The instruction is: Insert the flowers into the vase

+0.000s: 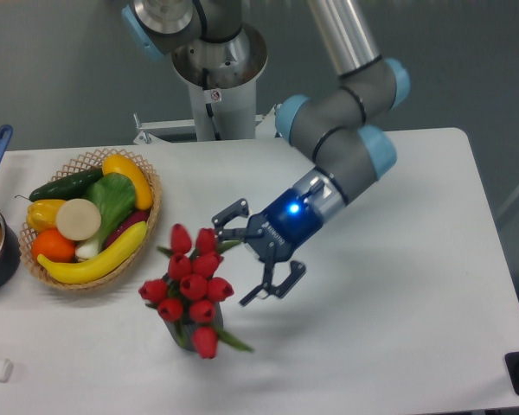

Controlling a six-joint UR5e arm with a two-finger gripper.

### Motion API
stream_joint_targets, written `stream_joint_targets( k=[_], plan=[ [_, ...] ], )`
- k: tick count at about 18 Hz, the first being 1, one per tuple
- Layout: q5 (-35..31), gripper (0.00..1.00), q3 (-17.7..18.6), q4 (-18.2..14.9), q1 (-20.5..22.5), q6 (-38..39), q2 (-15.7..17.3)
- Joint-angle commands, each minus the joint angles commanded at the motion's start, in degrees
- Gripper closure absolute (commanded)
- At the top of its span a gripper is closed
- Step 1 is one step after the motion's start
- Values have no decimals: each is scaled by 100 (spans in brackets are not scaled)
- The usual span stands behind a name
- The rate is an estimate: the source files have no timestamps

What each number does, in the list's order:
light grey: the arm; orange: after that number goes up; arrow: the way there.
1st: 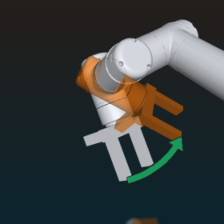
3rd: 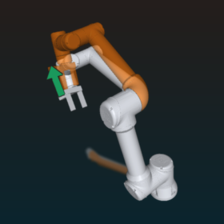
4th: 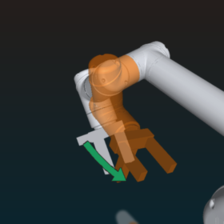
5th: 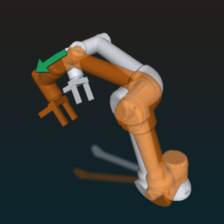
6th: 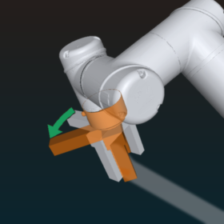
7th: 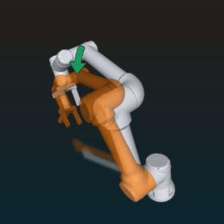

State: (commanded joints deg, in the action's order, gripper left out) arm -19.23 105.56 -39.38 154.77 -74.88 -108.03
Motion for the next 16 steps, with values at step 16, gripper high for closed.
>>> stream_joint_targets(
  k=[16],
  plan=[
    [-1522, 0, 184, -9, 633, 88, 933]
  ],
)
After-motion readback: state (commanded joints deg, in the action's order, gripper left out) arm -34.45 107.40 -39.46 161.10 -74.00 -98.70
